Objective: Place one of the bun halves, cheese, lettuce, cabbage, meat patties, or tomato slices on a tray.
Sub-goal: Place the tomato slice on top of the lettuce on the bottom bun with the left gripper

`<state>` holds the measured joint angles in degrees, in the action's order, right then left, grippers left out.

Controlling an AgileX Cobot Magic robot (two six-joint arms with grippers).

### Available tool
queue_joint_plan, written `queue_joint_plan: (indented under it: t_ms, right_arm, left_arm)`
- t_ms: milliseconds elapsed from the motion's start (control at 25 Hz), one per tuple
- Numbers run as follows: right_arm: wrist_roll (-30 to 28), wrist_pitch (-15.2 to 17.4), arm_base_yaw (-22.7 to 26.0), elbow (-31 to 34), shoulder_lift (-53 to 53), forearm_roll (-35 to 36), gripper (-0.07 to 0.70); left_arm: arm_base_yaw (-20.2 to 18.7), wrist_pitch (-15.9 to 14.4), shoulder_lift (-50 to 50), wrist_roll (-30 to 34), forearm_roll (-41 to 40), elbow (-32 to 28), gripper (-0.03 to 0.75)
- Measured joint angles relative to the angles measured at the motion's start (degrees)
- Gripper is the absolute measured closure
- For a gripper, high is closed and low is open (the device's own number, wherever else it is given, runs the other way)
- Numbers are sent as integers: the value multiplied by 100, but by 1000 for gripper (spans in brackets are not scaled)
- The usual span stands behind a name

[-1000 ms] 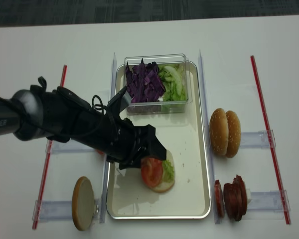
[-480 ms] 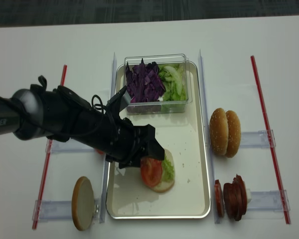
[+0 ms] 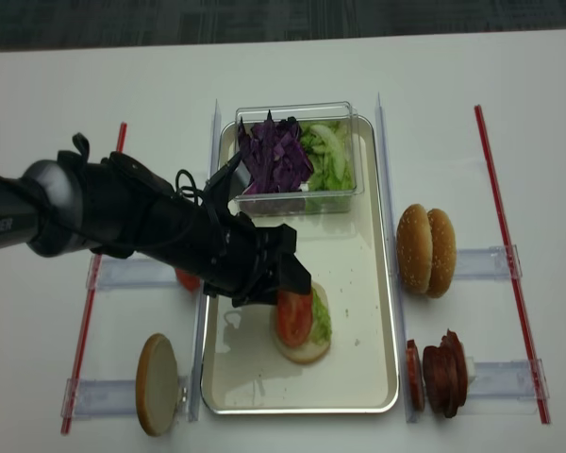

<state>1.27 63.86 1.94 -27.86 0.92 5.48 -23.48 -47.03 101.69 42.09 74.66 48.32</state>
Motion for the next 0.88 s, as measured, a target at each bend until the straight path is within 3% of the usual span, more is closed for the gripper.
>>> queue_joint_plan:
  t_ms: [240, 720, 880]
  right_arm:
    - [0, 0, 0, 0, 0, 0, 153]
    - [0, 0, 0, 0, 0, 0, 153]
    - [0, 0, 0, 0, 0, 0, 153]
  left_arm:
    - [0, -244, 0, -14, -17, 78, 384]
    - [0, -189, 0, -479, -1004, 129, 385]
    - [0, -200, 0, -1147, -1952, 529, 384]
